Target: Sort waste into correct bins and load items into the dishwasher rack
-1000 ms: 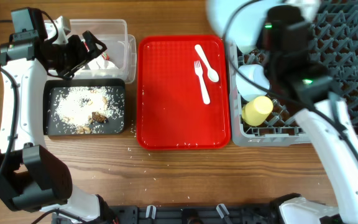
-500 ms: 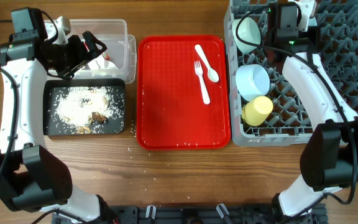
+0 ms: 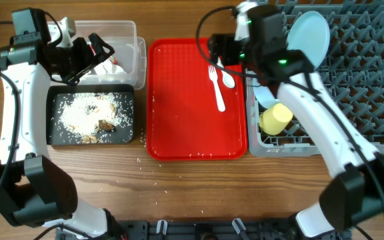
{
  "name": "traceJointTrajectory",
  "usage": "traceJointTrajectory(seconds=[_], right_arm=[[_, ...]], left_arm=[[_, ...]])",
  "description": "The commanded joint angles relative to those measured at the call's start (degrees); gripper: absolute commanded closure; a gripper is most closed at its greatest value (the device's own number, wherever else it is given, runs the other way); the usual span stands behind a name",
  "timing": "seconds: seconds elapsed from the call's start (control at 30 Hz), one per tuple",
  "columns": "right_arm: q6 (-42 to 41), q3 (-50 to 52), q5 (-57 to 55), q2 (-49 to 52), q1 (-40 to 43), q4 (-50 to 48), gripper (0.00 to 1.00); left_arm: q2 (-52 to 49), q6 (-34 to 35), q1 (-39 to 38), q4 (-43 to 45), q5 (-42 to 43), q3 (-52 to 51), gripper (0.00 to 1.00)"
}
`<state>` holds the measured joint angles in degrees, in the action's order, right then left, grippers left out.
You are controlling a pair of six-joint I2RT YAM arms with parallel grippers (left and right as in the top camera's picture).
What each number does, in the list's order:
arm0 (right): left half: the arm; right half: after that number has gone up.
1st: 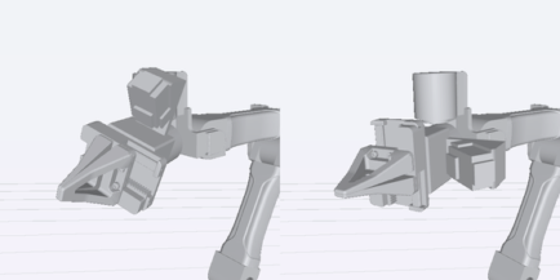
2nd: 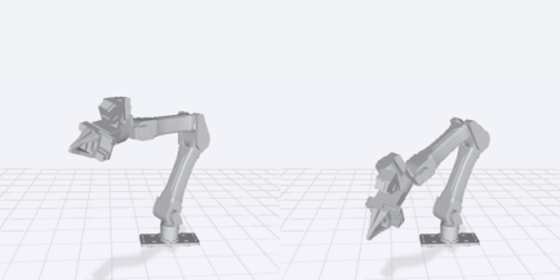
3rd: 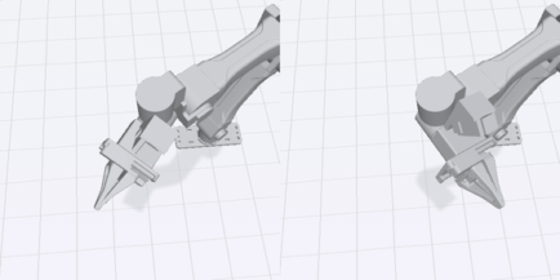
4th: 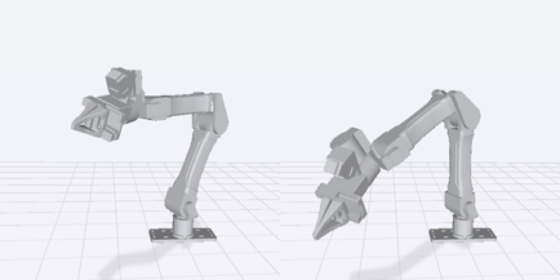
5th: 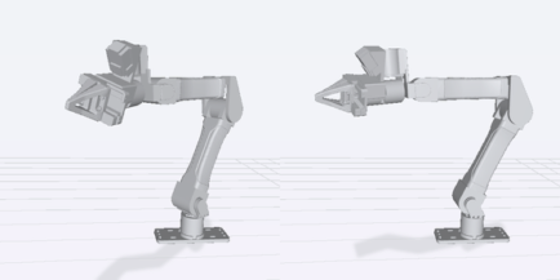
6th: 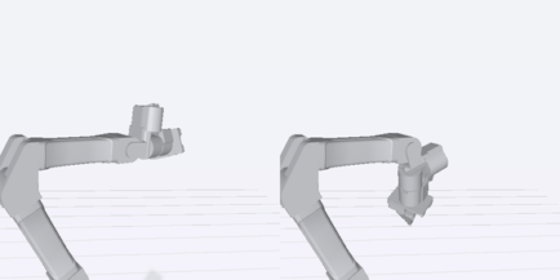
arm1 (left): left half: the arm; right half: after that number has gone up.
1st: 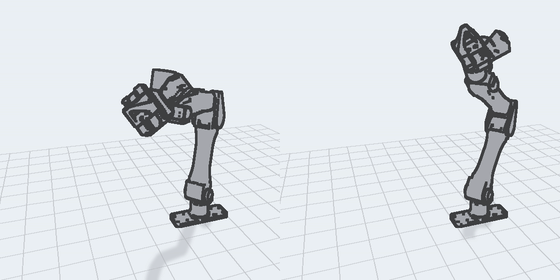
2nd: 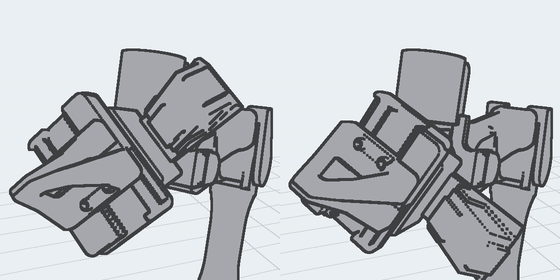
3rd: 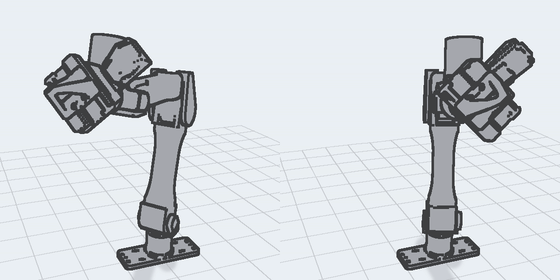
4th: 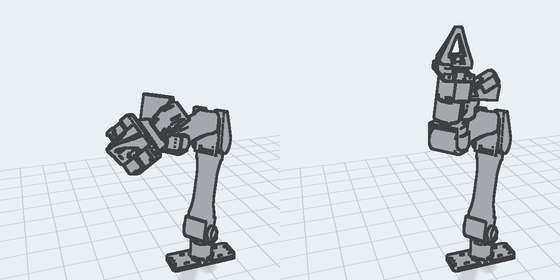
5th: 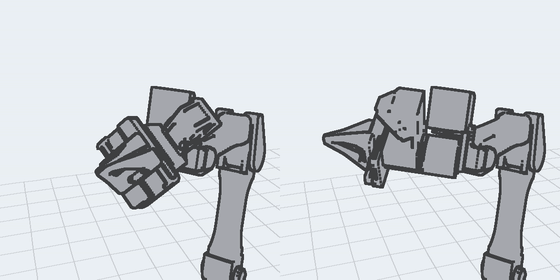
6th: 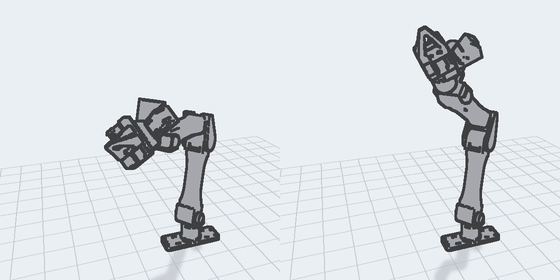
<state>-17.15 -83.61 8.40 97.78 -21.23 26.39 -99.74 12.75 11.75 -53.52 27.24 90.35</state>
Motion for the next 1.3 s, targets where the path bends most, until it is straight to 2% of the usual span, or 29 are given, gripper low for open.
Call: traceJointTrajectory(seconds=[0.0, 0.03, 0.13, 0.33, 0.37, 0.47, 0.53, 0.77, 0.87, 0.9, 0.97, 1.0, 1.07, 1.13, 1.27], right_arm=[[-9.7, 0.9, -0.1, 9.1, -2.9, 0.7, 0.16], [-11.6, 0.9, -0.2, 12.8, -3.1, 0.8, 0.21], [-14.5, 0.9, -0.9, 20.0, -3.1, 1.3, 0.25], [-14.9, 1.2, -2.4, 26.1, -3.1, 3.5, 0.35], [-16.0, 1.2, -2.4, 26.2, -3.1, 3.5, 0.4], [-16.5, 1.2, -1.9, 26.2, -3.1, 3.8, 0.76], [-16.4, 1.2, -0.5, 26.2, -3.1, 4.2, 0.93], [-15.0, 0.3, 2.4, 25.4, -2.8, 5.4, 0.96], [-5.7, -4.3, 10.4, 16.3, -1.0, 11.5, 0.96], [-1.9, -5.6, 11.8, 9.1, -0.1, 14.5, 0.96], [-1.7, -5.7, 3.8, -0.9, 1.6, 19.2, 0.96], [-4.6, -5.6, -5.7, -4.8, 2.9, 22.7, 0.96], [-27.9, -5.5, -35.4, -9.5, 7.4, 37.0, 0.96], [-36.4, -3.7, -39.5, -9.1, 10.7, 40.0, 0.96], [-41.5, 7.8, -38.9, -6.9, 16.9, 29.9, 0.96]], left_arm=[[0.3, -0.3, 0.2, 0.1, 0.1, 0.4, 0.0], [0.3, -0.3, 0.2, 0.1, 0.1, 0.4, 0.0], [0.3, -0.3, 0.2, 0.1, 0.1, 0.4, 0.0], [0.3, -0.3, 0.2, 0.1, 0.1, 0.4, 0.0], [0.3, -0.3, 0.2, 0.1, 0.1, 0.4, 0.0], [0.3, -0.3, 0.2, 0.1, 0.1, 0.4, 0.0], [0.3, -0.3, 0.2, 0.1, 0.1, 0.4, 0.0], [0.3, -0.3, 0.2, 0.1, 0.1, 0.4, 0.0], [0.3, -0.3, 0.2, 0.1, 0.1, 0.4, 0.0], [0.3, -0.3, 0.2, 0.1, 0.1, 0.4, 0.0], [0.3, -0.3, 0.2, 0.1, 0.1, 0.4, 0.0], [0.3, -0.3, 0.2, 0.1, 0.1, 0.4, 0.0], [0.3, -0.3, 0.2, 0.1, 0.1, 0.4, 0.0], [0.3, -0.3, 0.2, 0.1, 0.1, 0.4, 0.0], [0.3, -0.3, 0.2, 0.1, 0.1, 0.4, 0.0]])
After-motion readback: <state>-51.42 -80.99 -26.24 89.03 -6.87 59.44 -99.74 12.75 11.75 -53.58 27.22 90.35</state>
